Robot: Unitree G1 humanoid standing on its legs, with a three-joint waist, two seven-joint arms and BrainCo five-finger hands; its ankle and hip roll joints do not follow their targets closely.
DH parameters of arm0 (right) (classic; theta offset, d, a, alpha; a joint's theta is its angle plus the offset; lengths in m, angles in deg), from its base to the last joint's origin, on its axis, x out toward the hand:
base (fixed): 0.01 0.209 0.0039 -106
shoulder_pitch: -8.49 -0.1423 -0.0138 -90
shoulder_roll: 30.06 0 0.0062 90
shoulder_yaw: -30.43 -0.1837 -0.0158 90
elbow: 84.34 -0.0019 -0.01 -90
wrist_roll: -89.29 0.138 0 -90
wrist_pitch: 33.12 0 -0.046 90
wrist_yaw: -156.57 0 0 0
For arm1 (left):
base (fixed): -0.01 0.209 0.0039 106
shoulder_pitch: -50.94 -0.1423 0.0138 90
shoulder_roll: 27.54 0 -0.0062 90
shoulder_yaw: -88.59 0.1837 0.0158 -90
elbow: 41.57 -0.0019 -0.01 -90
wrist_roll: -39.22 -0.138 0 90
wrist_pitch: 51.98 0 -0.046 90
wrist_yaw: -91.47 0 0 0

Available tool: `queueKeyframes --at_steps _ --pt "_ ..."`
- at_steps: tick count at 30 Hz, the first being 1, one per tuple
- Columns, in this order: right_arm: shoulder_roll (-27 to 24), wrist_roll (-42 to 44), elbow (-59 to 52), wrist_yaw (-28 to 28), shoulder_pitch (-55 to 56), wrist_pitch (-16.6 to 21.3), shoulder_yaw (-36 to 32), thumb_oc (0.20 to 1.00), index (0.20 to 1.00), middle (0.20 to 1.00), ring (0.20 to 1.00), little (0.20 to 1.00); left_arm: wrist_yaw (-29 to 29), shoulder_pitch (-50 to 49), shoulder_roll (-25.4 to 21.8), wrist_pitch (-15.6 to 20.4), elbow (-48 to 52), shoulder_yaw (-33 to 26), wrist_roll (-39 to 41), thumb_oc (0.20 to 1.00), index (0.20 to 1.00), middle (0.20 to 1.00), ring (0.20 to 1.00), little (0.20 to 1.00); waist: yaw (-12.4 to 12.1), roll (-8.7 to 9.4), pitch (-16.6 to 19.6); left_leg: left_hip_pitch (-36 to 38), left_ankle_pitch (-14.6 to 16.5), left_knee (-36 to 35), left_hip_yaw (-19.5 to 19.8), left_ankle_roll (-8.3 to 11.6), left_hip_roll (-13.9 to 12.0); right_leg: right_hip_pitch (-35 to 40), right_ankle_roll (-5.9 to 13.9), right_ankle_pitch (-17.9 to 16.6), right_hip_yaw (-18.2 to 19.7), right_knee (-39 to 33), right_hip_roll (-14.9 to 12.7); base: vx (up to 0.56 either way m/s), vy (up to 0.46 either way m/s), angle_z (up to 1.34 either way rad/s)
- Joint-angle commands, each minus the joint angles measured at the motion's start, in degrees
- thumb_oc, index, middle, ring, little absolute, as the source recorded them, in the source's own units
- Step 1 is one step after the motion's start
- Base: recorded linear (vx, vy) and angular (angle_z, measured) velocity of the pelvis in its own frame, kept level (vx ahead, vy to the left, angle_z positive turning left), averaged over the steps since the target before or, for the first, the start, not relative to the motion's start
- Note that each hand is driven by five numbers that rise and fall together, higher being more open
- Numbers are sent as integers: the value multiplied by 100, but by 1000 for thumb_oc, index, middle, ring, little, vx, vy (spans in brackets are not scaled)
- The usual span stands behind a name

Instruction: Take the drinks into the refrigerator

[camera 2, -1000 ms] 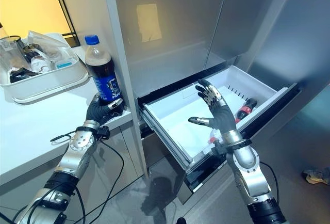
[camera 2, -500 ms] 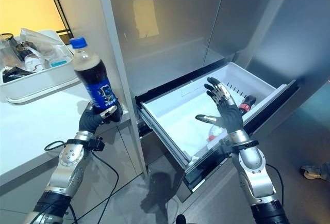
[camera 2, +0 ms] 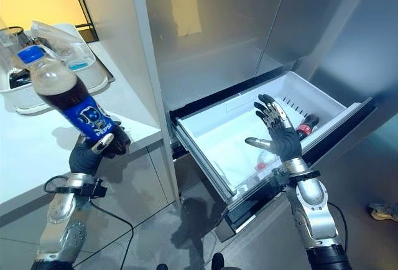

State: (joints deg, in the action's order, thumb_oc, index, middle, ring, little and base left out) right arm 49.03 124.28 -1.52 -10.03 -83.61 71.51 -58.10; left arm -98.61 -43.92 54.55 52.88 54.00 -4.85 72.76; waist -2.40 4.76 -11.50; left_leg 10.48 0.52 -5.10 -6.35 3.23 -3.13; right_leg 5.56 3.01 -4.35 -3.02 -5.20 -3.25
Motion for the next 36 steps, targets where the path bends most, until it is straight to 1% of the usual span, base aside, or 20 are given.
queueKeyframes --at_steps 1,2,3,4,5,6,7,8,10,13,15,16,18,22,25,26,30,31,32,36 --pt "-348 953 -12 430 -333 -33 116 1000 1000 1000 1000 1000 -494 369 -471 572 919 85 291 200 200 200 200 200 -152 75 239 187 350 10 -58 222 -412 13 713 54 -88 339 -741 -17 -23 9" --pt "-718 1304 36 668 -531 -145 289 1000 1000 1000 1000 1000 -726 311 -606 527 941 332 359 200 200 200 200 200 -175 98 245 190 339 10 -61 229 -413 15 721 41 -95 332 -748 -13 -18 7" --pt "-718 1304 36 668 -531 -145 289 1000 1000 1000 1000 1000 -726 311 -606 527 941 332 359 200 200 200 200 200 -175 98 245 190 339 10 -61 229 -413 15 721 41 -95 332 -748 -23 -23 8" --pt "-977 1659 150 792 -753 -281 501 1000 1000 1000 1000 1000 -883 269 -740 470 910 556 400 200 200 200 200 200 -200 101 244 187 329 10 -73 231 -409 10 727 26 -92 327 -749 -14 -9 4" --pt "-983 1669 164 801 -765 -276 506 1000 1000 1000 1000 1000 -885 272 -737 473 905 553 401 200 200 200 200 200 -199 98 242 188 330 10 -76 231 -410 9 727 25 -90 327 -748 0 0 0" --pt "-1210 1867 143 928 -951 -328 675 1000 1000 1000 1000 1000 -1013 215 -928 448 876 747 357 200 200 200 200 200 -219 100 246 186 319 10 -83 234 -409 5 734 19 -88 323 -752 0 0 0" --pt "-1211 1870 149 930 -958 -325 678 1000 1000 1000 1000 1000 -1015 218 -927 452 870 747 358 200 200 200 200 200 -219 99 245 187 320 10 -84 234 -409 5 734 19 -87 323 -752 0 0 0" --pt "-1298 2055 239 964 -1242 -406 958 1000 1000 1000 1000 1000 -1094 236 -1166 471 805 964 182 200 200 200 200 200 -239 94 262 195 316 10 -110 241 -403 2 742 10 -85 320 -755 0 0 0" --pt "-1321 2115 230 1007 -1358 -424 1082 1000 1000 1000 1000 1000 -1122 277 -1247 473 753 1059 130 200 200 200 200 200 -241 86 261 201 314 10 -126 246 -401 -3 746 10 -77 318 -755 -3 -1 -5" --pt "-1400 2177 188 1062 -1811 -555 1601 1000 1000 1000 1000 1000 -1215 433 -1552 445 644 1371 3 200 200 200 200 200 -244 63 272 224 304 10 -153 257 -403 2 755 0 -65 304 -759 -6 -5 -3" --pt "-1434 2167 186 1079 -1930 -569 1686 1000 1000 1000 1000 1000 -1228 471 -1629 444 649 1416 -5 200 200 200 200 200 -243 59 270 231 305 10 -161 259 -404 9 759 0 -65 299 -757 0 0 0" --pt "-1339 2294 265 1057 -2168 -607 1906 1000 1000 1000 1000 1000 -1275 579 -1763 418 636 1625 -69 200 200 200 200 200 -254 44 277 244 308 10 -168 259 -404 20 762 -2 -62 300 -762 0 0 0" --pt "-1323 2346 242 1065 -2389 -645 2107 1000 1000 1000 1000 1000 -1283 680 -1883 408 594 1756 -84 200 200 200 200 200 -243 31 277 255 310 10 -181 264 -399 24 763 -6 -47 296 -763 0 0 0" --pt "-1170 2388 185 1065 -2745 -702 2451 1000 1000 1000 1000 1000 -1271 936 -2027 373 440 2059 -247 200 200 200 200 200 -238 4 271 262 306 10 -191 261 -393 22 768 -16 -47 297 -768 0 0 0" --pt "-1055 2399 153 1063 -2820 -730 2588 1000 1000 1000 1000 1000 -1262 1012 -2029 364 318 2175 -288 200 200 200 200 200 -232 -9 265 258 305 10 -195 258 -392 10 769 -14 -41 305 -770 -2 2 -2" --pt "-956 2400 92 1111 -2850 -822 2768 1000 1000 1000 1000 1000 -1242 1102 -2084 350 302 2264 -408 200 200 200 200 200 -219 -23 261 262 307 10 -204 256 -385 7 767 -16 -38 307 -773 -1 3 -5" --pt "-809 2444 -59 1195 -2840 -947 3000 1000 1000 1000 1000 1000 -1209 1122 -2077 341 259 2324 -513 200 200 200 200 200 -213 -39 244 272 305 10 -211 255 -388 6 765 -16 -34 314 -768 -3 0 -3" --pt "-751 2474 -248 1290 -2848 -1046 3157 1000 1000 1000 1000 1000 -1171 1124 -2059 347 225 2324 -588 200 200 200 200 200 -216 -38 234 278 308 10 -215 252 -390 -2 764 -11 -32 318 -761 0 0 0" --pt "-753 2474 -251 1289 -2848 -1047 3158 1000 1000 1000 1000 1000 -1170 1123 -2057 347 225 2323 -589 200 200 200 200 200 -213 -39 234 278 309 10 -215 252 -390 -1 764 -11 -32 318 -760 0 0 0" --pt "-621 2527 -624 1449 -2801 -1243 3471 1000 1000 1000 1000 1000 -1048 1120 -2005 380 76 2282 -824 200 200 200 200 200 -215 -36 208 266 302 10 -215 258 -412 -10 759 6 -34 323 -753 0 0 0"
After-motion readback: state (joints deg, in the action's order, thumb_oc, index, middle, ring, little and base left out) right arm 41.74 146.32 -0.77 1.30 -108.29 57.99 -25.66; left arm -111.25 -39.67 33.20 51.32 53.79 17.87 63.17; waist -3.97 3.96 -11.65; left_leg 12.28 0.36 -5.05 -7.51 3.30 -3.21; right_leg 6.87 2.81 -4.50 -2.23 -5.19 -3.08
